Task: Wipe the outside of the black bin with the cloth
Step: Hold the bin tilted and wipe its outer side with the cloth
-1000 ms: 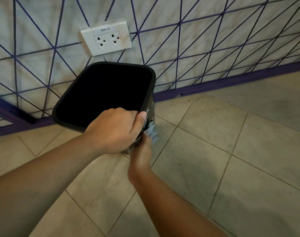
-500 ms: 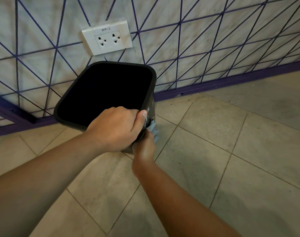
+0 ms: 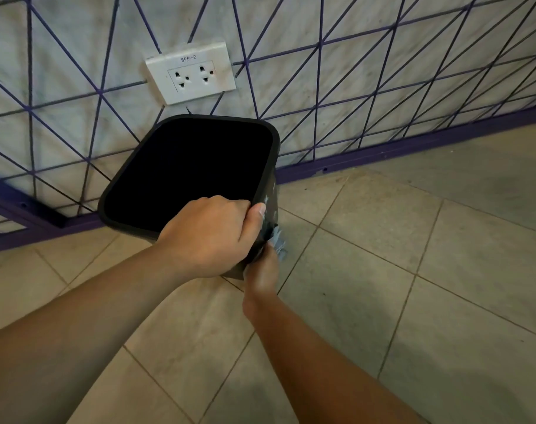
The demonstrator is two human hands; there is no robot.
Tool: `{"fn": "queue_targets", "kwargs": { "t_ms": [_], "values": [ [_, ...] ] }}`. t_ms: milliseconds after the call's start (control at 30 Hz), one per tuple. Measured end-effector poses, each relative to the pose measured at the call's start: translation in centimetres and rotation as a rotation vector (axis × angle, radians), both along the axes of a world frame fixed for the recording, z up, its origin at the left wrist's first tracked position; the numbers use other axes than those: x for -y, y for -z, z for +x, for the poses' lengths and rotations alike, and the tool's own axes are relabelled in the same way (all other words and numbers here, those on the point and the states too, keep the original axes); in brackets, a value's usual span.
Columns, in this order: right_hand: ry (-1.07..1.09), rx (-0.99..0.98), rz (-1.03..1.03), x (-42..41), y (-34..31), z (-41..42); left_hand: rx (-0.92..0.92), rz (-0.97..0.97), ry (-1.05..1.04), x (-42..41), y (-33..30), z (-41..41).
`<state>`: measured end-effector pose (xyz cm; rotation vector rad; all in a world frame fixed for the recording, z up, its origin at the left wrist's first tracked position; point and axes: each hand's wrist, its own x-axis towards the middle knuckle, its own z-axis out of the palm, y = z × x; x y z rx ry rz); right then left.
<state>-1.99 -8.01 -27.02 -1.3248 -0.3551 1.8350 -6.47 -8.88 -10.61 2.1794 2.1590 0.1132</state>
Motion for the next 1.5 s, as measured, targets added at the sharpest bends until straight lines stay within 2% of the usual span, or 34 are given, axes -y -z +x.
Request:
{"fn": "queue_targets", "kwargs": {
  "t_ms": [67,200,333,467,667,800,967,1167,1267,1367,1500],
  "values": [
    [0.014,-0.042,-0.035,-0.2,0.1,-0.5,0.004,-0.005,-0.005,0.0,0.0,0.0],
    [0.102,-0.016,0.060,2.7,-0.5,-2.4,0.044,-0.015,-0.008,0.0,0.0,-0.3],
    [0.139,-0.041,-0.042,0.6,0.0,-1.5,0.046,0.006,-0.002,0.1,0.1,-0.4],
    [0.127,-0.071,0.006,1.4,-1.5,-2.3,0.067,0.001,0.000,0.0,0.2,-0.5],
    [0.075,-0.049,-0.093,0.0,-0.4,-0.5,0.081,0.004,-0.011,0.1,0.1,-0.3],
    [0.061,-0.017,0.029,2.0,-0.8,-1.8,0.090,-0.009,-0.010,0.0,0.1,-0.4],
    [0.035,-0.024,-0.027,-0.3,0.1,-0.3,0.068,0.004,0.009,-0.1,0.1,-0.4],
    [0.020,-0.064,-0.023,1.1,-1.4,-0.4,0.079,0.013,0.018,-0.1,0.2,-0.6],
    [0.039,-0.043,-0.067,-0.2,-0.5,-0.2,0.072,0.026,0.025,0.0,0.2,-0.6],
    [-0.002,-0.006,0.004,1.2,-1.5,-0.8,0.080,0.012,0.017,-0.1,0.3,-0.7],
    [-0.017,-0.009,-0.053,-0.6,-0.6,0.3,0.059,0.017,0.034,-0.1,0.4,-0.8]
  ]
}}
